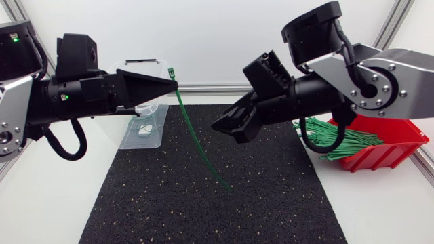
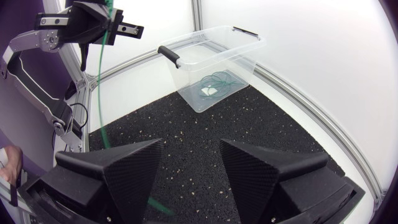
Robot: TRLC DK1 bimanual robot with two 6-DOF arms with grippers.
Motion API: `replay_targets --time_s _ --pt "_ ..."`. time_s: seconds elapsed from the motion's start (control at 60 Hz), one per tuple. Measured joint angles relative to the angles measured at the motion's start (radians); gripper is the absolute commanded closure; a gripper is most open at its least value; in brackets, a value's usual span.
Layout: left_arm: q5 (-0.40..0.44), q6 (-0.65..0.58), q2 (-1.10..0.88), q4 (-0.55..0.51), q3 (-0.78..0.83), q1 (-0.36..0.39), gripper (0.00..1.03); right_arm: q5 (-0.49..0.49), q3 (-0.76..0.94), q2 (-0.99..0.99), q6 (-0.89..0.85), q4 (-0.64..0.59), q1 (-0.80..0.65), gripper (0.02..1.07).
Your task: Take a green cable tie from the red box, thread the tail through the head to close it, then place it in the transparent bin on the left.
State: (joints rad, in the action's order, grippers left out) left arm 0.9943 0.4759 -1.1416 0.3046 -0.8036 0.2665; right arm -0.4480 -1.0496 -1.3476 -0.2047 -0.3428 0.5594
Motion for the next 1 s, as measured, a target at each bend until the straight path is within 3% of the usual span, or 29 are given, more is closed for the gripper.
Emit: replay_targets --time_s 0.167,0.4,1.0 --pt "0.053 -0.077 0.0 -0.001 0.003 -0.012 1.0 -0.05 0.001 0.018 -0.008 -0.092 -0.068 0.37" --pt "0.017 -0.2 -0.005 -0.001 0.014 -0.014 1.0 -0.098 -0.043 0.002 0.057 -0.222 -0.132 0.37" --pt "-0.497 -0.583 0.044 -0.007 0.027 0.264 1.0 -0.237 -0.239 -0.263 0.348 -0.414 -0.232 0.38"
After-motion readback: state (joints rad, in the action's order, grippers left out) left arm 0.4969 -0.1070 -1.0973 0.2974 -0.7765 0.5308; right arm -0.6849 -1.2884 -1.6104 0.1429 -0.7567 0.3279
